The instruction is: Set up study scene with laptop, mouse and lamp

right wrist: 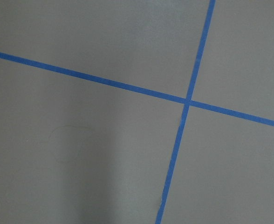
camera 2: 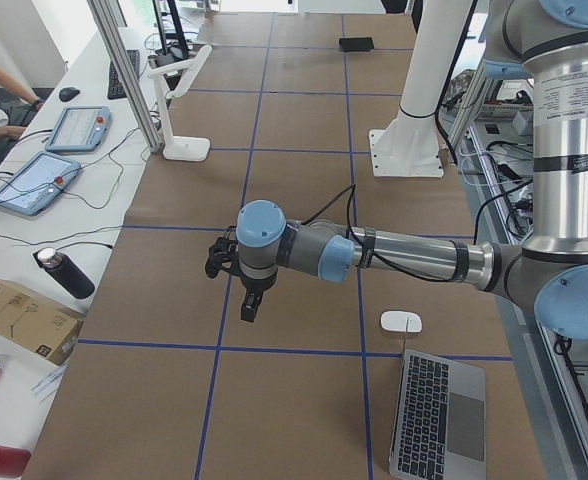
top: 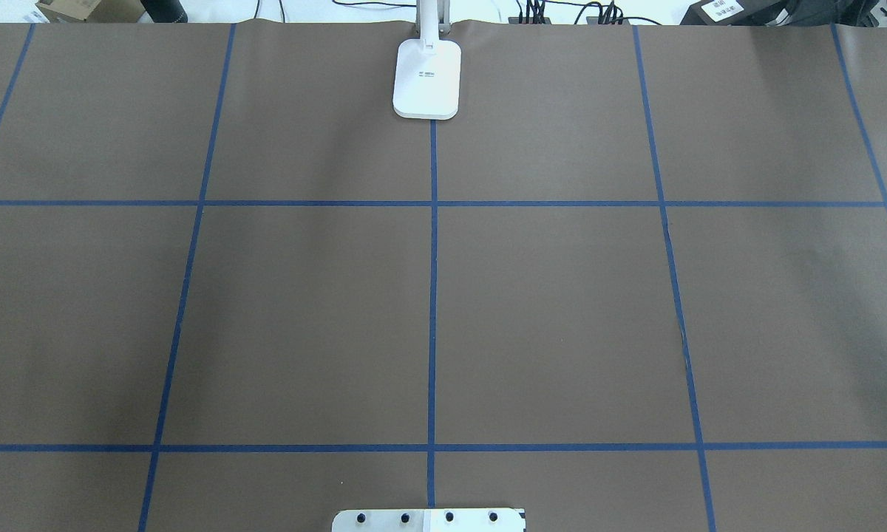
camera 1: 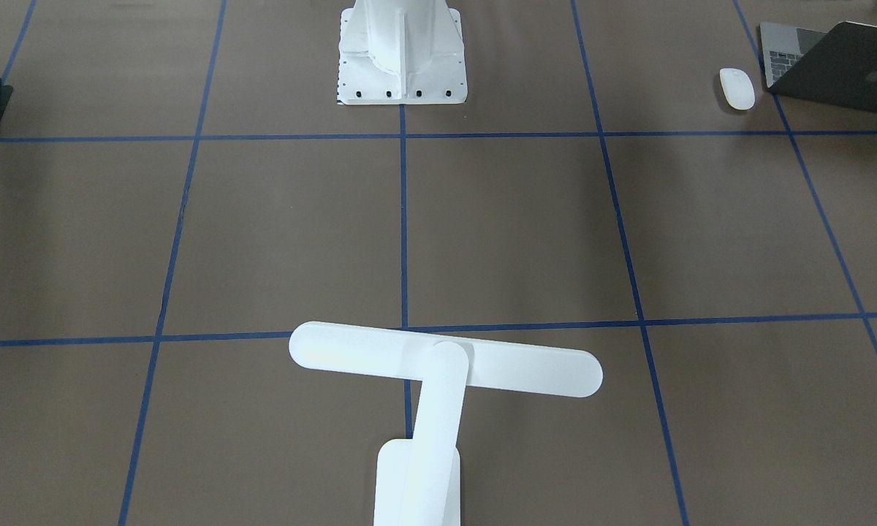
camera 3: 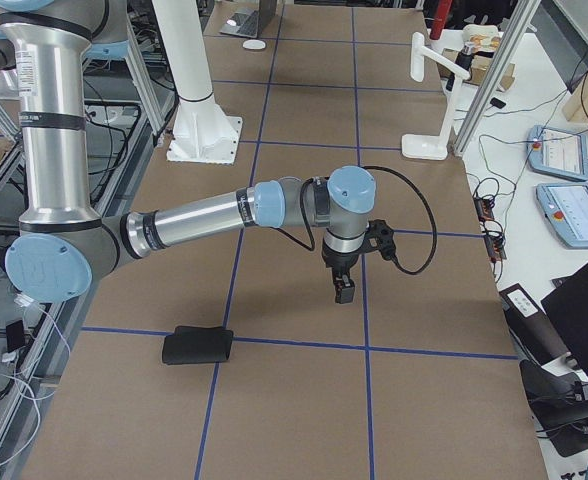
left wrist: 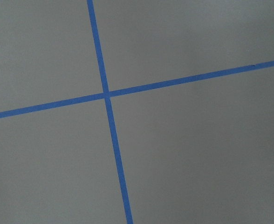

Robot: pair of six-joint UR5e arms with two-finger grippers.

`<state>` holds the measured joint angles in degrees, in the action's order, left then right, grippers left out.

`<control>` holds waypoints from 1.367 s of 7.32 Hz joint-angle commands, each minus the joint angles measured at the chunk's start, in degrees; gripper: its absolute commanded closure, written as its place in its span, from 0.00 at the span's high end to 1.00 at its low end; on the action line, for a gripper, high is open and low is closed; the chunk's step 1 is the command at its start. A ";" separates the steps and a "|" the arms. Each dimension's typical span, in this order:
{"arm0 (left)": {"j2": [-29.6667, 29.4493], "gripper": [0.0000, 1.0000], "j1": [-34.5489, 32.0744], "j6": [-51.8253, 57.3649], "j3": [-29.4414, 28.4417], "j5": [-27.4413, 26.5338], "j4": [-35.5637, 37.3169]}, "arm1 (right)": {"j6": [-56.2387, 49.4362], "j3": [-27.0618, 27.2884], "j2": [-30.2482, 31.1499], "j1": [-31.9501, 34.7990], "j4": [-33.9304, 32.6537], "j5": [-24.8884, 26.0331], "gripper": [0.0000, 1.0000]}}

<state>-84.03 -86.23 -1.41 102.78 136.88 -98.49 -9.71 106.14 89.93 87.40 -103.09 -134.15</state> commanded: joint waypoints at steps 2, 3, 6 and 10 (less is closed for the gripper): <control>-1.05 0.99 0.01 -0.08 -3.81 0.40 -0.04 | 0.05 0.30 -0.02 -0.03 0.34 -1.56 0.99; -1.75 0.99 0.09 -0.08 -3.99 0.32 -0.04 | -0.21 0.04 -0.02 -0.03 0.43 -1.47 0.99; -0.44 0.99 -0.52 -1.05 -3.73 -0.21 0.32 | -0.22 -1.01 1.03 -0.12 4.45 -1.47 0.99; 17.85 0.99 -5.69 -14.84 10.29 -1.08 -0.12 | 0.57 -1.02 1.12 -1.17 5.70 -1.99 0.99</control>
<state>-73.64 -90.20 -11.52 107.90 136.45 -98.21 -9.20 105.10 91.04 86.78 -97.68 -136.02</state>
